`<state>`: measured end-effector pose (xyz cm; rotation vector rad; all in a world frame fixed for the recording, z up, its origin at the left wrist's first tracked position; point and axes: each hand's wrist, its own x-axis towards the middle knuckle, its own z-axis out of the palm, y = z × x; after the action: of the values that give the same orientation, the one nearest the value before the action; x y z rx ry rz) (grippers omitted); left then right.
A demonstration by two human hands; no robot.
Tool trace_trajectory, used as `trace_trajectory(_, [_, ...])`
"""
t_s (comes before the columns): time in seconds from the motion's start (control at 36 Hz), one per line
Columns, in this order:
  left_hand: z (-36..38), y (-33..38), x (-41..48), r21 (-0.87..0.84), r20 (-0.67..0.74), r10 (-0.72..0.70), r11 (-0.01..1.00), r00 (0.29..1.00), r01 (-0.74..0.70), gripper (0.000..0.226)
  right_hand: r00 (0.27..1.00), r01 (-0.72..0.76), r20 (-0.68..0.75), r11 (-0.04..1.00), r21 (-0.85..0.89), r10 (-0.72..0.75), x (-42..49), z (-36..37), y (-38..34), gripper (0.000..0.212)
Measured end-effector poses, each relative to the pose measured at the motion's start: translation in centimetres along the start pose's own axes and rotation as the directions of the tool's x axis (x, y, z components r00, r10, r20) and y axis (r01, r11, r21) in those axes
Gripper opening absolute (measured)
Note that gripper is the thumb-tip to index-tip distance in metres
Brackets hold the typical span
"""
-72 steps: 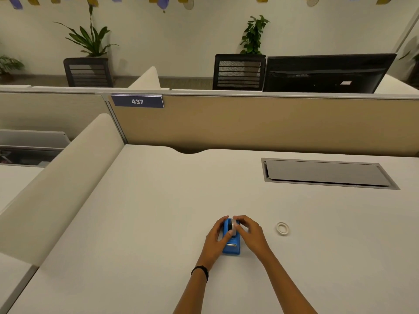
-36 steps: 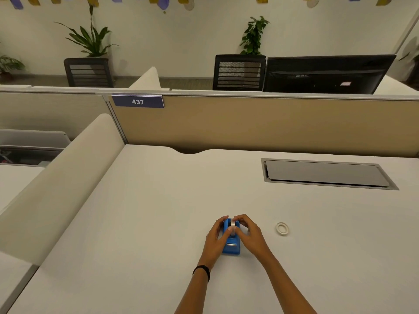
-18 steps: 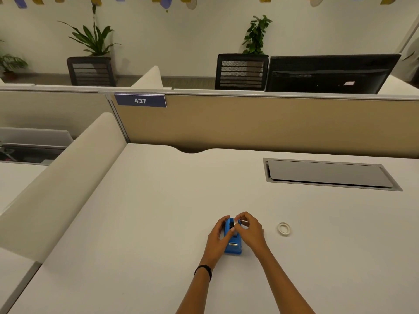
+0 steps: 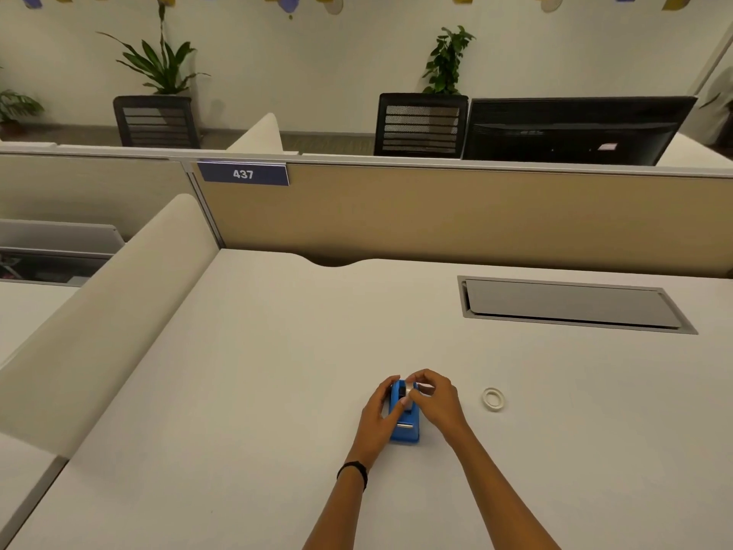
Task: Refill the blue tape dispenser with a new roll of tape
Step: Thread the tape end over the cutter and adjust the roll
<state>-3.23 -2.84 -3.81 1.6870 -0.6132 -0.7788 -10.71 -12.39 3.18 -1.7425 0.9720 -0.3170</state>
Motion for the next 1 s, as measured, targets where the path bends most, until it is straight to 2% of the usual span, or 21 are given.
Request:
trace_trajectory(0.19, [0.0,0.1,-0.1,0.007,0.001,-0.006,1.000,1.000,0.006,0.047,0.999,0.029,-0.030,0.999,-0.033,-0.030,0.3,0.1,0.1,0.009])
trace_trajectory(0.33, [-0.1,0.0,-0.2,0.012,0.005,0.010,1.000,1.000,-0.010,0.044,0.988,0.132,0.102,0.972,-0.195,-0.113,0.9,-0.6,-0.1,0.007])
trace_trajectory(0.47, [-0.2,-0.2,-0.1,0.008,0.016,0.019,1.000,1.000,-0.019,0.045,0.959,0.235,0.240,0.890,-0.391,-0.148,1.2,-1.5,-0.7,0.009])
trace_trajectory(0.64, [-0.2,-0.2,-0.1,0.003,0.011,0.011,1.000,1.000,-0.011,0.043,0.938,0.304,0.324,0.749,-0.588,-0.126,1.6,-1.3,-2.1,0.015])
trace_trajectory(0.78, [-0.3,-0.2,-0.1,-0.009,0.015,0.014,1.000,1.000,-0.014,0.042,0.941,0.293,0.320,0.727,-0.621,-0.106,1.7,-1.2,-2.3,0.017])
trace_trajectory(1.0, [-0.3,0.1,-0.3,-0.003,0.027,0.017,1.000,1.000,-0.017,0.041,0.957,0.262,0.266,0.749,-0.609,-0.118,1.8,-1.3,-2.2,0.018])
